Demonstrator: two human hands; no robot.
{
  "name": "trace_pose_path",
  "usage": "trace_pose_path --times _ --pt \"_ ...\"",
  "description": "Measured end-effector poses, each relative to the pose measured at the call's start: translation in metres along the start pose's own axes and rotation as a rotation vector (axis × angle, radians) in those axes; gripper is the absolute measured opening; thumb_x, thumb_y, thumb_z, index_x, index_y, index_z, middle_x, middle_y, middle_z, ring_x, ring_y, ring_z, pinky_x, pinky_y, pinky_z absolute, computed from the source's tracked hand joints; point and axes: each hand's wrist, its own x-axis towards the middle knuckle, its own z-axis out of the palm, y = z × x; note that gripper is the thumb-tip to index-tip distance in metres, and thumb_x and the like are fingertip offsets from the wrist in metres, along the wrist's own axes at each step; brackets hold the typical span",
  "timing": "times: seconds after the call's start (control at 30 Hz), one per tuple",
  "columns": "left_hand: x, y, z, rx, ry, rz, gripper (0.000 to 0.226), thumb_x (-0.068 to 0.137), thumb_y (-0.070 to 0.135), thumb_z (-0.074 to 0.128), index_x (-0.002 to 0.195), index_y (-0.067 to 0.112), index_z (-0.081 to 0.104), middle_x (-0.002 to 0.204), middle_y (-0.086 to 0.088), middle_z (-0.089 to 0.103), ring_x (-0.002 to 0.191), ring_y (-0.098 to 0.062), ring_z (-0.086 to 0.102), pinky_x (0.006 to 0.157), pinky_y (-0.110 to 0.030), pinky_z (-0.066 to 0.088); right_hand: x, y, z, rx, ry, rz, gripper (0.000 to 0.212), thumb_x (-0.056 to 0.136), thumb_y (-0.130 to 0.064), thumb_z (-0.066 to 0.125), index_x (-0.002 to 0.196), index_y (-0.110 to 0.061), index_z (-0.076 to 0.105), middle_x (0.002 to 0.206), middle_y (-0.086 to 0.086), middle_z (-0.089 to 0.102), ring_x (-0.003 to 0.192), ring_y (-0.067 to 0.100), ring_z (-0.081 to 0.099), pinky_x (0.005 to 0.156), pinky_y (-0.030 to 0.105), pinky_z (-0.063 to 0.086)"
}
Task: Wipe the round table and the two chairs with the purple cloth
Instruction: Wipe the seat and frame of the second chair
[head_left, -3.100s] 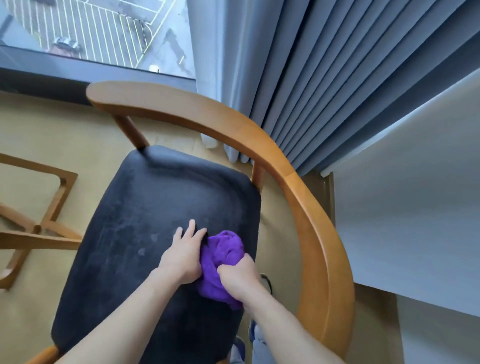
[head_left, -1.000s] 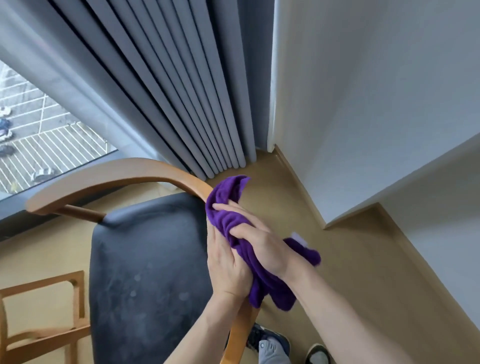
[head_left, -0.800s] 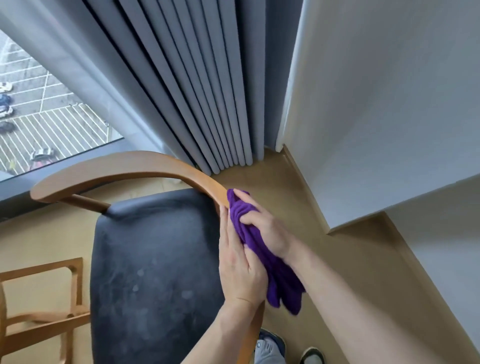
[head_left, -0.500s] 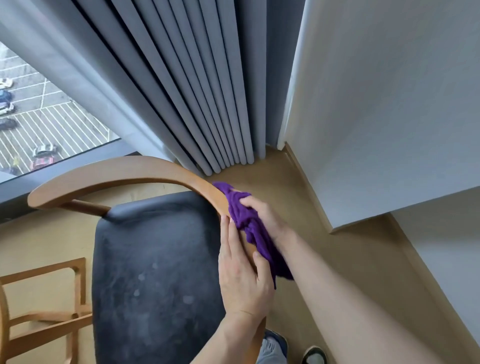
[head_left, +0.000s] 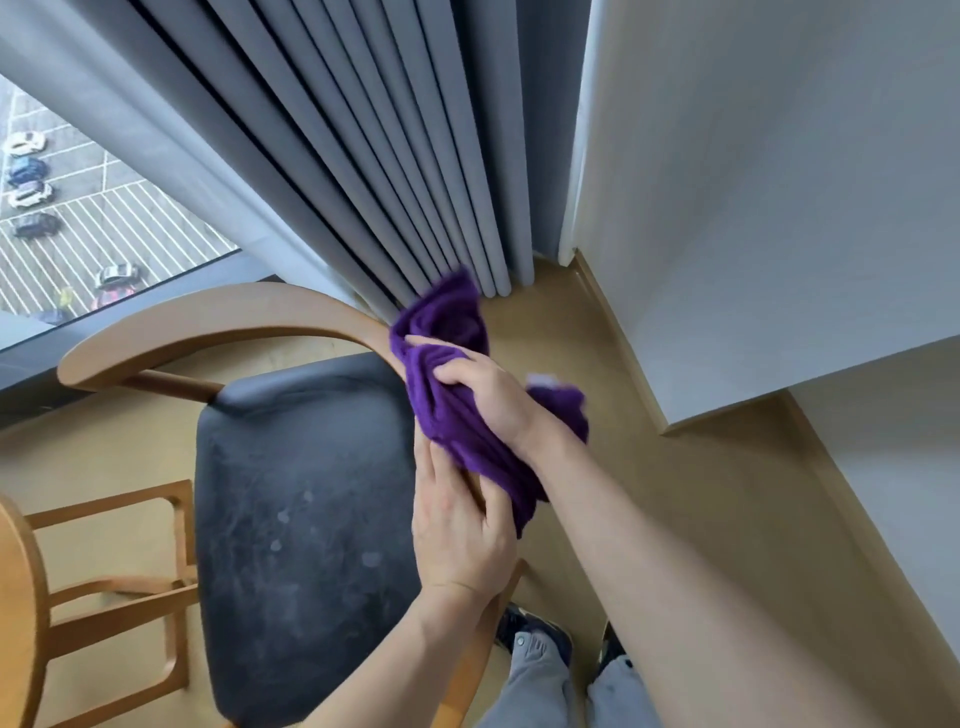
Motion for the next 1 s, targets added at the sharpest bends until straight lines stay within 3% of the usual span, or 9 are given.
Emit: trace_pose_path --times 0.07,0.17,0.3,0.47,0.57,0.63,0.77,0.9,1.0 --pt "0.001 0.0 -0.001 0.004 0.004 0.012 0.07 0.093 0.042 0.04 0.16 0.038 0.017 0.168 0.021 0.012 0.148 -0.015 0.037 0.101 -0.047 0.051 0.008 0.003 -0.003 -0.049 -0.018 -0.005 0.041 0.102 -0.006 0.044 0.14 -0.007 0.059 0.14 0.001 0.061 0.134 0.014 0.053 0.117 0.026 0.035" --pt "0.0 0.001 -0.002 0.037 -0.001 0.005 0.076 0.089 0.038 0.043 0.161 0.034 0.018 0.169 0.02 0.007 0.152 -0.011 0.029 0.104 -0.047 0.051 -0.013 0.021 -0.003 0.037 0.069 0.199 0.029 0.104 -0.024 0.043 0.112 -0.011 0.068 0.11 0.004 0.069 0.107 0.02 0.06 0.101 0.031 0.046" --pt "-0.004 0.005 -0.002 0.064 -0.021 -0.042 0.081 0.086 0.045 0.04 0.162 0.026 0.018 0.169 0.023 0.004 0.151 -0.009 0.03 0.106 -0.04 0.049 -0.082 0.06 -0.01 0.03 0.122 0.257 0.041 0.105 -0.046 0.043 0.126 -0.026 0.072 0.127 0.002 0.072 0.125 0.019 0.063 0.11 0.036 0.046" --pt "-0.002 0.008 -0.002 -0.006 -0.003 -0.035 0.077 0.085 0.041 0.034 0.161 0.033 0.022 0.168 0.027 0.006 0.146 -0.012 0.04 0.093 -0.036 0.054 -0.057 0.027 -0.007 -0.201 0.081 0.172 0.032 0.098 -0.035 0.047 0.096 -0.028 0.078 0.103 -0.005 0.077 0.102 0.012 0.068 0.097 0.029 0.052" --pt "-0.002 0.01 -0.003 -0.055 0.012 -0.008 0.073 0.087 0.037 0.038 0.156 0.05 0.017 0.167 0.026 0.011 0.145 0.001 0.036 0.093 -0.029 0.05 0.002 -0.004 0.004 -0.399 0.046 0.107 0.02 0.086 -0.032 0.048 0.074 -0.027 0.063 0.083 -0.011 0.065 0.088 0.013 0.057 0.097 0.042 0.046" --pt "-0.001 0.006 -0.004 -0.067 -0.002 -0.005 0.078 0.085 0.034 0.041 0.159 0.041 0.02 0.169 0.022 0.011 0.146 0.006 0.028 0.096 -0.03 0.049 0.044 -0.017 0.013 -0.544 0.002 0.083 0.015 0.086 -0.027 0.05 0.091 -0.024 0.064 0.104 -0.01 0.067 0.107 0.015 0.058 0.109 0.042 0.042" --pt "0.0 0.001 -0.003 -0.102 -0.039 -0.036 0.087 0.08 0.028 0.046 0.162 0.03 0.02 0.17 0.016 0.013 0.15 0.004 0.024 0.106 -0.013 0.038 0.089 -0.022 0.029 -0.84 -0.046 0.155 0.055 0.093 -0.025 0.056 0.147 -0.024 0.052 0.146 0.003 0.057 0.137 0.02 0.048 0.109 0.021 0.031" --pt "-0.001 0.001 -0.006 -0.09 -0.054 -0.086 0.087 0.08 0.032 0.047 0.162 0.038 0.016 0.169 0.021 0.01 0.144 0.013 0.024 0.094 -0.01 0.043 0.084 -0.017 0.022 -0.899 0.011 0.078 0.046 0.086 -0.026 0.055 0.131 -0.034 0.063 0.116 -0.01 0.068 0.112 0.013 0.059 0.092 0.017 0.036" --pt "-0.001 0.002 -0.008 -0.098 -0.046 -0.094 0.087 0.081 0.033 0.046 0.162 0.037 0.015 0.169 0.021 0.01 0.145 0.011 0.028 0.093 -0.013 0.046 0.077 -0.011 0.019 -0.831 -0.003 0.099 0.036 0.08 -0.028 0.053 0.113 -0.032 0.066 0.106 -0.015 0.068 0.103 0.011 0.063 0.095 0.03 0.047"
